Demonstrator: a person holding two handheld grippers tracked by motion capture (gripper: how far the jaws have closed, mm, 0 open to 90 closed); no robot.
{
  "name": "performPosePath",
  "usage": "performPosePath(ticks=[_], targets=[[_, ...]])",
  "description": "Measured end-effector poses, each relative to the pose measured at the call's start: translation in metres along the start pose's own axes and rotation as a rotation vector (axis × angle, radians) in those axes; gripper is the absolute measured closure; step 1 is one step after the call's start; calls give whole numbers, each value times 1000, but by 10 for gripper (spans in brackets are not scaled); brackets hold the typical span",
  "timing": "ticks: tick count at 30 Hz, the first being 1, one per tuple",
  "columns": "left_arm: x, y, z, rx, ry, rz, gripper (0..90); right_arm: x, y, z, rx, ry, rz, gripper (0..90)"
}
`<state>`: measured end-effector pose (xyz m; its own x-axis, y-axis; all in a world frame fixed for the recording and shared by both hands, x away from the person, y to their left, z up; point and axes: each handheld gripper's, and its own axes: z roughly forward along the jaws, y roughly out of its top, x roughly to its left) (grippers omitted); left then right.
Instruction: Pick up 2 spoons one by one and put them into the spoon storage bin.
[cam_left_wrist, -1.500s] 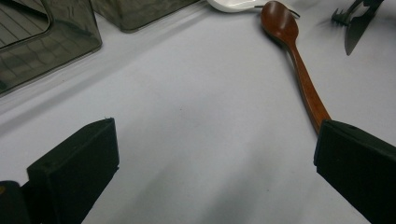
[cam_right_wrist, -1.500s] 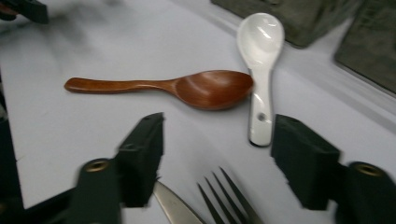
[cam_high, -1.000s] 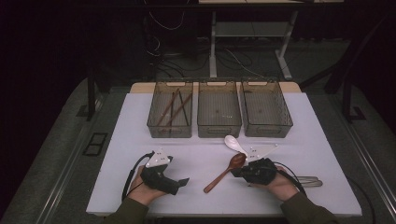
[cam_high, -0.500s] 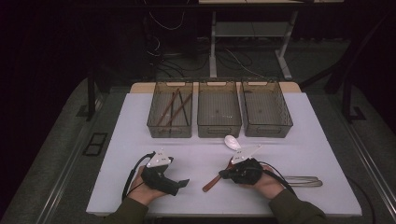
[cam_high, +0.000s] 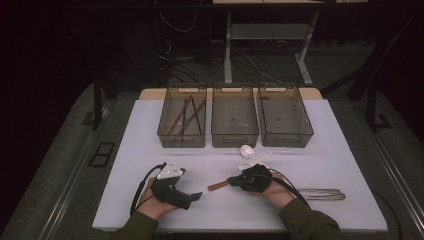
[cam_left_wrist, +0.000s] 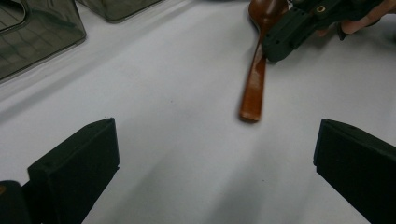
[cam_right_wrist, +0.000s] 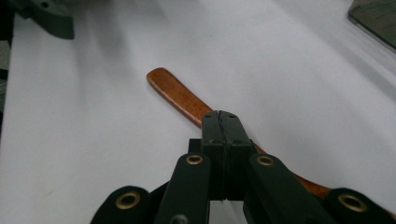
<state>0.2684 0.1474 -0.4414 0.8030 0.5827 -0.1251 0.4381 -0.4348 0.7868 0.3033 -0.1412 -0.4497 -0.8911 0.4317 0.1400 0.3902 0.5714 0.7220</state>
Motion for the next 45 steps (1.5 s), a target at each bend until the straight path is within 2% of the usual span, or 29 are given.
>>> performPosePath(ticks=[7,10,14,17,21,24,27,30,45], targets=[[1,0,-1,3,0,3,0,-1,5,2,18,-17,7,878],[1,0,-1,5,-1,4,0,0,7,-5,-5,-8,5,854],[1,0,-1,4,-3,3,0,-5,9,-19,-39,-15,16,772],[1,-1,-1,5,-5,2,0,-13,9,-31,-53,-30,29,699],[1,-1,0,6,-7,2,0,-31,6,-45,-39,-72,49,630],[2,-1,0,5,-9,1,0,-47,1,-53,-31,-105,82,612],[2,-1,0,5,-10,1,0,-57,-4,-59,-26,-114,103,604],[1,-1,0,5,-11,0,0,-60,-8,-61,-5,-123,115,596],[2,-1,0,7,-12,1,0,-57,-15,-47,80,-103,54,558]])
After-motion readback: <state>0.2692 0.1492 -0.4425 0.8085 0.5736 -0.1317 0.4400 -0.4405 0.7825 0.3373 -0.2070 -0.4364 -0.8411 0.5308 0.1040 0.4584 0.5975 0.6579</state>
